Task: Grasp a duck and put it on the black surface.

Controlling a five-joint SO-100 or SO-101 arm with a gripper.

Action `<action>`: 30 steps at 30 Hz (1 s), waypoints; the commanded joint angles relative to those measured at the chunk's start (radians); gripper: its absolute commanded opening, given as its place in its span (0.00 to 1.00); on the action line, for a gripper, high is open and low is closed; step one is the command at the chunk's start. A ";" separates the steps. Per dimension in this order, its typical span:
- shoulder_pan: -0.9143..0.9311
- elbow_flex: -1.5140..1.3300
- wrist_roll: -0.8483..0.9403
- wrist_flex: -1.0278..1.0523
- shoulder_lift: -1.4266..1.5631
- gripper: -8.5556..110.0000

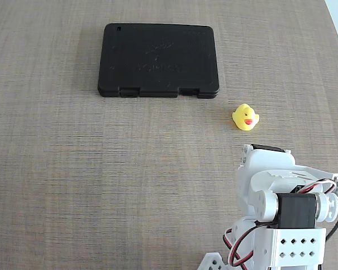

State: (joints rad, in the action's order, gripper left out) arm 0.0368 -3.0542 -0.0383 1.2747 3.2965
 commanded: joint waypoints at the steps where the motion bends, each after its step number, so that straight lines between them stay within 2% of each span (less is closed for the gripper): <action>1: 0.009 0.000 -0.006 0.008 0.066 0.07; 7: 0.012 0.025 0.006 -0.083 -0.012 0.07; 13: 0.003 0.287 0.006 -0.199 -0.373 0.08; 23: -0.005 0.683 -0.008 -0.196 -0.968 0.30; 30: -0.003 0.785 -0.008 -0.201 -1.328 0.32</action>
State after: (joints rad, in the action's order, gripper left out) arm 0.0399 -2.3424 -0.0414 1.0830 2.1583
